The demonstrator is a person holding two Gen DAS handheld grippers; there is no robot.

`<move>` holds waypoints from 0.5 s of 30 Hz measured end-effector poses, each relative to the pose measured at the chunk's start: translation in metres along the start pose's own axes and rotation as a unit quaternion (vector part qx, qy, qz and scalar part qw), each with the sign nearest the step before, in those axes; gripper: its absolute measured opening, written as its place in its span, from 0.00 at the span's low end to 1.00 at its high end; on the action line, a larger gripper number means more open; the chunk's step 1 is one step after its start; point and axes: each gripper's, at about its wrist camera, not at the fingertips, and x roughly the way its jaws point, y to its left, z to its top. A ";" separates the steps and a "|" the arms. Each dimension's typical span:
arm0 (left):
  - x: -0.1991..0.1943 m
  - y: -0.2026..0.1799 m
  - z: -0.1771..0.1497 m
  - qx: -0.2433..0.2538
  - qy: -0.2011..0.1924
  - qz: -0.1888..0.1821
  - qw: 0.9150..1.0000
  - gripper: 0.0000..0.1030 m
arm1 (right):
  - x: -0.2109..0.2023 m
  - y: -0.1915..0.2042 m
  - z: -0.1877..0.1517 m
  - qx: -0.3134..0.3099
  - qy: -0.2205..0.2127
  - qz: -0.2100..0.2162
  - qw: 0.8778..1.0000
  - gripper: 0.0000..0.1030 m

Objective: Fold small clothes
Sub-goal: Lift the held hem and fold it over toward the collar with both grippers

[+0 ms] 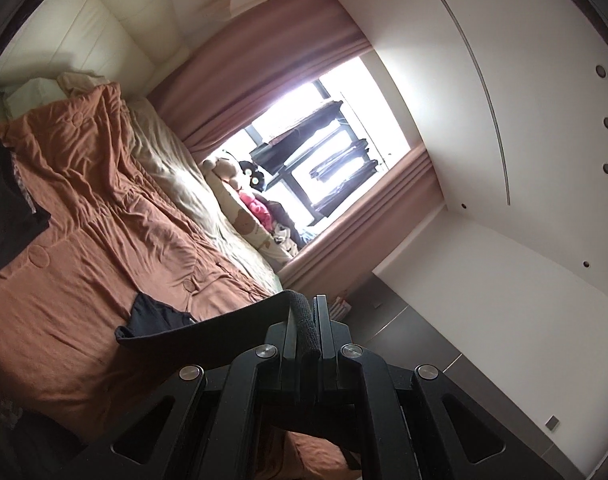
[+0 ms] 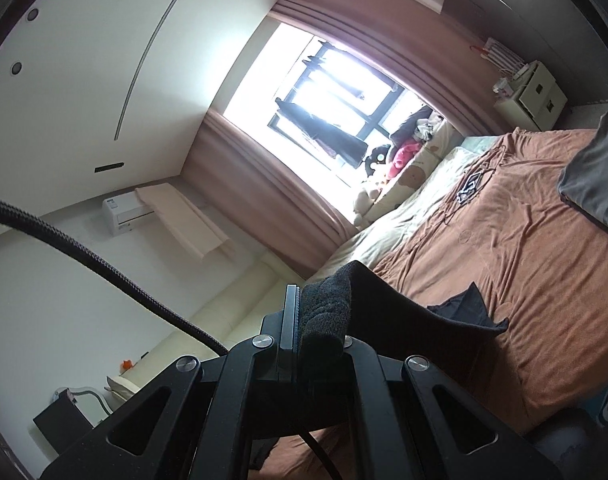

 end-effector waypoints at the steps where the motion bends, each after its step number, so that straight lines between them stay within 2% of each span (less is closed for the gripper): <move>1: 0.001 0.004 -0.003 -0.003 0.003 0.003 1.000 0.04 | 0.000 -0.003 -0.002 0.002 0.004 -0.004 1.000 0.00; 10: 0.036 0.086 -0.036 -0.056 0.054 0.063 0.995 0.04 | 0.058 -0.078 -0.029 0.034 0.057 -0.064 0.996 0.00; 15: 0.064 0.117 -0.042 -0.081 0.075 0.088 0.990 0.04 | 0.103 -0.109 -0.027 0.050 0.068 -0.084 0.993 0.00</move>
